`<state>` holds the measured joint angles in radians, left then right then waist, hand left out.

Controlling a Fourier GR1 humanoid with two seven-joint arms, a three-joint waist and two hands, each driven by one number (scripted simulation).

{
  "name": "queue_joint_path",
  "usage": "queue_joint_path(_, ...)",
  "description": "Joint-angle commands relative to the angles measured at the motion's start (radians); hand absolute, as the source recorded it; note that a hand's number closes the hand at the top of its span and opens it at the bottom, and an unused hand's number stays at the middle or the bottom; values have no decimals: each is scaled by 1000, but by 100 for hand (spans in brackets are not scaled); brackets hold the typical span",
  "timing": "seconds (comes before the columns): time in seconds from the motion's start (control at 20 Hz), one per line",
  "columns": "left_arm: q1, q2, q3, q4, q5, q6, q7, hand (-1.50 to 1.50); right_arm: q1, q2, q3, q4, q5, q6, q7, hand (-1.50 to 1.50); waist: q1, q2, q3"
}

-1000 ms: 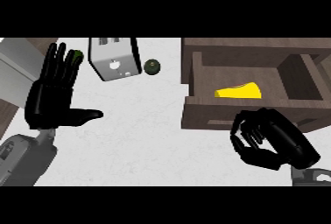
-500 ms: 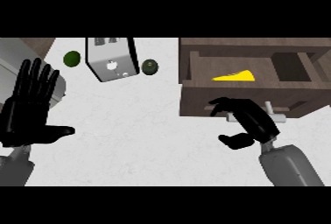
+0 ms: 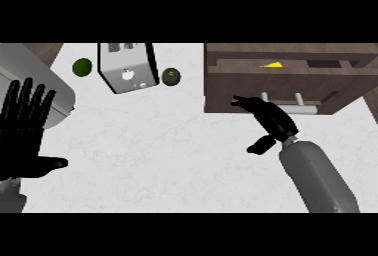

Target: Pick up the cup, place it into the drawer and close the drawer

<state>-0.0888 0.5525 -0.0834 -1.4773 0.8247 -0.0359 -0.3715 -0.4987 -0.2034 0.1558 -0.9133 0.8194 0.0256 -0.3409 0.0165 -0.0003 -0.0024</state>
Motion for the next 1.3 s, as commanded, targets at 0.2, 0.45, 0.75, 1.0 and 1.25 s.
queue_joint_path(0.2, 4, 13, 50, -10, 26, -80, 51, -150, -278, -38, -151, 420, -55, 19, -151, -150, 25, 13, 4)
queue_joint_path(0.45, 25, -34, 41, 13, -19, -98, 9, -150, -392, -50, -178, 606, -32, -5, -195, -150, 33, 18, 4)
queue_joint_path(0.75, 2, -44, 31, 21, -35, -106, 11, -150, -436, -128, -196, 686, -20, -9, -238, -150, 63, 36, 6)
queue_joint_path(1.0, -9, -56, 18, 24, -77, -80, 4, -150, -518, -161, -217, 726, -34, 57, -223, -150, 70, 35, 6)
queue_joint_path(1.25, -14, -55, 45, 81, -77, -125, -35, -150, -513, -170, -231, 748, -43, 39, -252, -150, 71, 39, 5)
